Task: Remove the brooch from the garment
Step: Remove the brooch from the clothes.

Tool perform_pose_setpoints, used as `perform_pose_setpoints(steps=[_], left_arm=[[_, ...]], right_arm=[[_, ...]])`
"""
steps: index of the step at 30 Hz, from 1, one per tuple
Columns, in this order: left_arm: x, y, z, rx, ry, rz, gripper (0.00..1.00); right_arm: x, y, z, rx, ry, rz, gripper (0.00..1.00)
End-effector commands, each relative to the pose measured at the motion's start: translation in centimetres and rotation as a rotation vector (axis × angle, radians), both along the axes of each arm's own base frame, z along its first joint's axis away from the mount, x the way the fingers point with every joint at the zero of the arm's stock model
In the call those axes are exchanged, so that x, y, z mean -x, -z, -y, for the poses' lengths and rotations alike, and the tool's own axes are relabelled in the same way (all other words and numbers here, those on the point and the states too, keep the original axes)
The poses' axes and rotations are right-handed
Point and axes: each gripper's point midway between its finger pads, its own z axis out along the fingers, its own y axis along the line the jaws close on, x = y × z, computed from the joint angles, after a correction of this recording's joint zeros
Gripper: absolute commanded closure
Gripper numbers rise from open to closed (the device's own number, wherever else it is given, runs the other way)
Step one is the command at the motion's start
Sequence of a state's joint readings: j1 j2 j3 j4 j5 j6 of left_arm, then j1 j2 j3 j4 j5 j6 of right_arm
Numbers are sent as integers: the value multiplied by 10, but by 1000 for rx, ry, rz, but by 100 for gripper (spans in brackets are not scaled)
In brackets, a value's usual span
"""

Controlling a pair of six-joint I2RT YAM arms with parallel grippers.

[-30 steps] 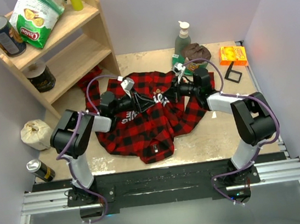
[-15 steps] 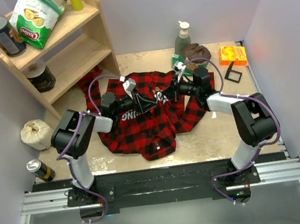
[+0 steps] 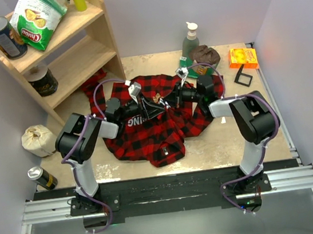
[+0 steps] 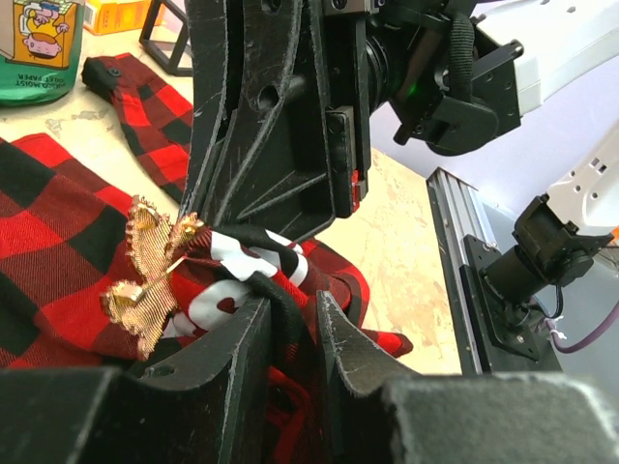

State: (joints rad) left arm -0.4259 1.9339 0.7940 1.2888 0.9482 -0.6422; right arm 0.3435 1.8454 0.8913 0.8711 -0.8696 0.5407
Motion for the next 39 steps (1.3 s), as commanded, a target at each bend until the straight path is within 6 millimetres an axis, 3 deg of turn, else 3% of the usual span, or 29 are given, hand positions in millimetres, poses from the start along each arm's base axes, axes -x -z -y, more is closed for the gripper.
perform_pose_setpoints(steps=[1,16,24,26,29,39], left_arm=[[16,-4,5,20,71,37,71],[23,-2,9,-2,95,84,65],[38,-4,7,-2,125,179,39],[40,-6,7,2,131,193,20],[44,-10,5,6,132,231,1],[42,-19,2,-30,141,282,0]], right_arm=[[1,-43,-11,-112,-23,86,100],[7,-52,-12,-183,-41,56,100],[9,-57,-10,-174,-39,82,100],[10,-61,-9,-173,-38,97,100],[10,-63,-9,-170,-39,108,100],[9,-68,-7,-163,-37,130,100]])
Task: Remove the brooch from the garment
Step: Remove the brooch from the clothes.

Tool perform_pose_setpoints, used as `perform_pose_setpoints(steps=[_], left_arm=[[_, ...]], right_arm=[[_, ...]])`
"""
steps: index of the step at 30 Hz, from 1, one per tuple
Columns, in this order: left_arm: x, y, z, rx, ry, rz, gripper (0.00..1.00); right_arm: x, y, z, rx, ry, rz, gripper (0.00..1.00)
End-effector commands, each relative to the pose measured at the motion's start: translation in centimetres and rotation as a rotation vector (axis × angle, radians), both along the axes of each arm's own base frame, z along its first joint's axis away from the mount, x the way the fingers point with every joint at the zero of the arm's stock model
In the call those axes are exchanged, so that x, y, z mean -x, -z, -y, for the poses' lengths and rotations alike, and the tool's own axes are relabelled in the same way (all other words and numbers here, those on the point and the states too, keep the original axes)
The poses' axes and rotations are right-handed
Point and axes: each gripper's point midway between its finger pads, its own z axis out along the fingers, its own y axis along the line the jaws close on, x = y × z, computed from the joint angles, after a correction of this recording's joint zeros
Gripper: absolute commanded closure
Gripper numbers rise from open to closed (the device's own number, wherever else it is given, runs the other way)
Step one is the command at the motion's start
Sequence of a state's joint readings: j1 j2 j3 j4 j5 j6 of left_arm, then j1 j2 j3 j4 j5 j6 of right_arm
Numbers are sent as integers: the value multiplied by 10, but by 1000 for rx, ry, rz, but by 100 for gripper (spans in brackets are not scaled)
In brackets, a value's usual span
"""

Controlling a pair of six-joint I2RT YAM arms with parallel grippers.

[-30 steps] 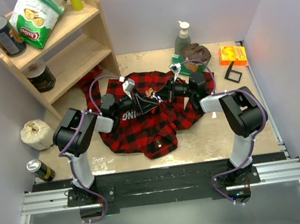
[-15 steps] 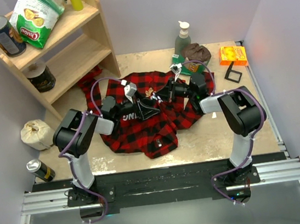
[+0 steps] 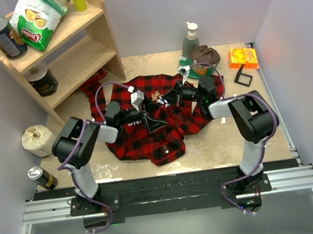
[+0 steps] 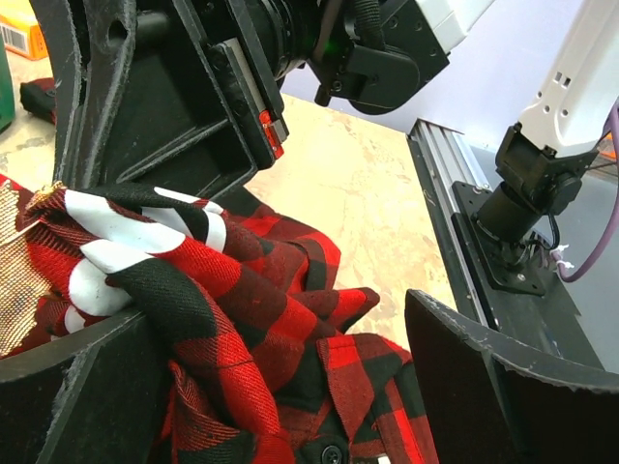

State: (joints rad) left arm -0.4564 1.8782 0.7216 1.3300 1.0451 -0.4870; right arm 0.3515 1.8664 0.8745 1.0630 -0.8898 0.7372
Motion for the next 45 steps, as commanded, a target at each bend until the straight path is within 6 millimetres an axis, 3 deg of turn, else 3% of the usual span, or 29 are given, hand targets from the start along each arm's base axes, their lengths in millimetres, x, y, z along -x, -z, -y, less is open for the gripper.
perform_pose_setpoints(steps=[1,14,26,31,33,38,45], left_arm=[[4,-18,0,-11,17,104,0],[-24,-20,-13,-161,-49,194,1],[-45,-23,-40,-250,-111,213,1],[-31,-23,-39,-211,-52,243,1],[-31,-33,-40,-191,-60,263,0],[-37,-55,-55,-80,-131,237,0],[-66,-42,-70,-127,-310,216,0]], right_arm=[[2,-46,1,-44,-2,169,100],[-3,-48,8,-24,18,196,100],[-6,-53,15,-12,37,219,100],[-8,-57,17,-32,39,218,100],[-8,-57,17,-30,41,219,100],[-9,-50,19,-9,47,214,100],[-9,-47,19,-3,44,210,100]])
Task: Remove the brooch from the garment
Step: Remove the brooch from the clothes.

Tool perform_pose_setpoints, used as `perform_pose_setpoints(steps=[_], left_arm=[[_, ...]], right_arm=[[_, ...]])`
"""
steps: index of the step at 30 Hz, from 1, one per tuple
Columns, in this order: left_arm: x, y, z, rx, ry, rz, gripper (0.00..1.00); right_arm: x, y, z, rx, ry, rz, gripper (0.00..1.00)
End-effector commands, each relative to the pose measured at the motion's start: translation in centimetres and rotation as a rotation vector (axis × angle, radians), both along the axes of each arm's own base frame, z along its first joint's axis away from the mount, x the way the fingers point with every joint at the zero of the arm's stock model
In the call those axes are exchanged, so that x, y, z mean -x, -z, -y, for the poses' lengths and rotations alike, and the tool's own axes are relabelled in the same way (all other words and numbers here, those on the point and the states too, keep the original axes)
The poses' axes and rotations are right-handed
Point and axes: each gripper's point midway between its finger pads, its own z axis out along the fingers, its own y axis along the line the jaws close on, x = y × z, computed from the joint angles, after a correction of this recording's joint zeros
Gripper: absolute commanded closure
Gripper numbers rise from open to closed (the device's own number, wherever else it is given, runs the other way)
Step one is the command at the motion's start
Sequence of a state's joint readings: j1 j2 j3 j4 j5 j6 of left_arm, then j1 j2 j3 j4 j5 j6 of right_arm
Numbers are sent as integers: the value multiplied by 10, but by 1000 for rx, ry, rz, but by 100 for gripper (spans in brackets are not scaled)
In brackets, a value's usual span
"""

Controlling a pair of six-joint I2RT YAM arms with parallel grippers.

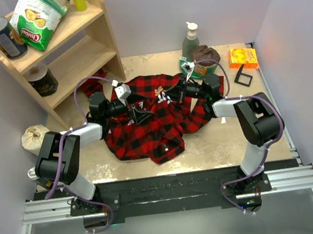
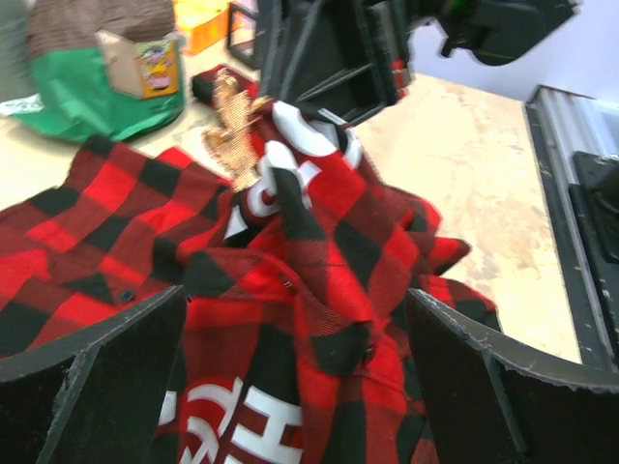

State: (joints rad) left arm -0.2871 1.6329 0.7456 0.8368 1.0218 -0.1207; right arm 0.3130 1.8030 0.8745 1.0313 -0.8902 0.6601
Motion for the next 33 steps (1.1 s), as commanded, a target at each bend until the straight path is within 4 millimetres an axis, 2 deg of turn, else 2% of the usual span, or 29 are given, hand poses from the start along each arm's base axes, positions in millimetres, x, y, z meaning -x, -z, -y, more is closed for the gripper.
perform_pose_setpoints(steps=[1,7,10,11,12,16,21,27,33], left_arm=[[-23,-22,-6,11,-107,76,0],[-32,-14,-8,2,-152,36,0],[-31,-20,-8,0,-146,74,0],[-30,-8,-8,-38,-131,25,0],[-36,-14,-6,-40,-132,21,0],[-48,-17,-11,-45,-202,1,0],[-50,-23,-8,-29,-191,-3,0],[-48,-25,7,-28,-166,-6,1],[-48,-32,15,-14,-153,-6,0]], right_arm=[[-1,-26,2,-15,1,107,100],[-1,-27,3,-4,5,121,100],[0,-24,3,11,6,125,100],[0,-25,3,14,6,127,100],[-1,-23,4,22,8,127,100],[1,-16,1,44,-2,122,100],[6,-9,-5,81,-20,137,100],[10,-8,-13,86,-37,136,100],[10,-4,-13,99,-39,136,100]])
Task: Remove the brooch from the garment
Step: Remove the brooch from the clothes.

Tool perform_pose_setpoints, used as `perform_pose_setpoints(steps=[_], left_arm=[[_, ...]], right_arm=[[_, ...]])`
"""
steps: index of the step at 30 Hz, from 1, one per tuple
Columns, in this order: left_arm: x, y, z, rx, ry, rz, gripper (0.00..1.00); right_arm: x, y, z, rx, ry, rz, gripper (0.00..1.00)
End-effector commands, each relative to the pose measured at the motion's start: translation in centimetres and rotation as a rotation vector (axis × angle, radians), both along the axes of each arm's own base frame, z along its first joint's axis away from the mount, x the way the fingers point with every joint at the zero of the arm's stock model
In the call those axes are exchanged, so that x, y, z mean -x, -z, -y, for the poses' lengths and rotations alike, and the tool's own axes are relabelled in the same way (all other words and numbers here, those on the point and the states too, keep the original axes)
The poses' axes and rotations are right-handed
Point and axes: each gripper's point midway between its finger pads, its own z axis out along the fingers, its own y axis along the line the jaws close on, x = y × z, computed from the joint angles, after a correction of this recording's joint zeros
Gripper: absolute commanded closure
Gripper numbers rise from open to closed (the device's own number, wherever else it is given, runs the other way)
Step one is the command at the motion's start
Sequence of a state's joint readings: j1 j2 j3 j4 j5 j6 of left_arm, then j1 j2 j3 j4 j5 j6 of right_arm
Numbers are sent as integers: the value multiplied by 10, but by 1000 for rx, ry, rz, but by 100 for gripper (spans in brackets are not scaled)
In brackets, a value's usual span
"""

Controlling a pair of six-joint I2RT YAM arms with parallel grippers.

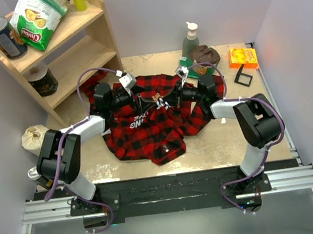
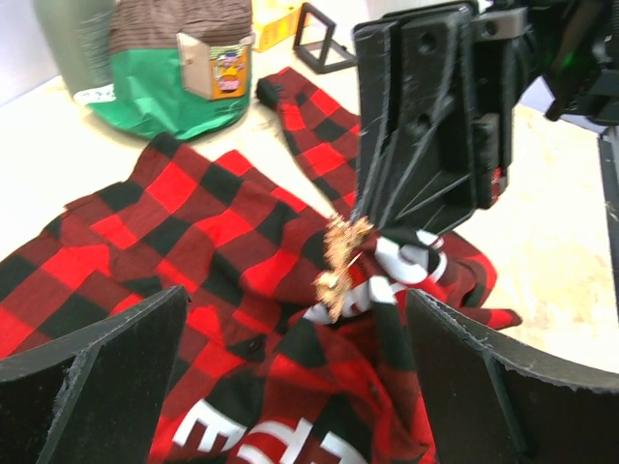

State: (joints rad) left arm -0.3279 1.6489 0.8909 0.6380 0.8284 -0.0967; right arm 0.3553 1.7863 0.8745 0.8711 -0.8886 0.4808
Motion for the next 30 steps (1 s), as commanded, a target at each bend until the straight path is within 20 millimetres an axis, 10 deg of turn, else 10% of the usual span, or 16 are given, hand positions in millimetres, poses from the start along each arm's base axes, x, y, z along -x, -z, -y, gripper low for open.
perform_pose_setpoints(steps=[1,30], left_arm=[[-10,-18,6,25,-4,28,0],[-14,-9,15,29,43,-12,51]], right_arm=[[-1,-27,-1,-10,-5,102,100],[7,-26,-8,-5,-41,110,100]])
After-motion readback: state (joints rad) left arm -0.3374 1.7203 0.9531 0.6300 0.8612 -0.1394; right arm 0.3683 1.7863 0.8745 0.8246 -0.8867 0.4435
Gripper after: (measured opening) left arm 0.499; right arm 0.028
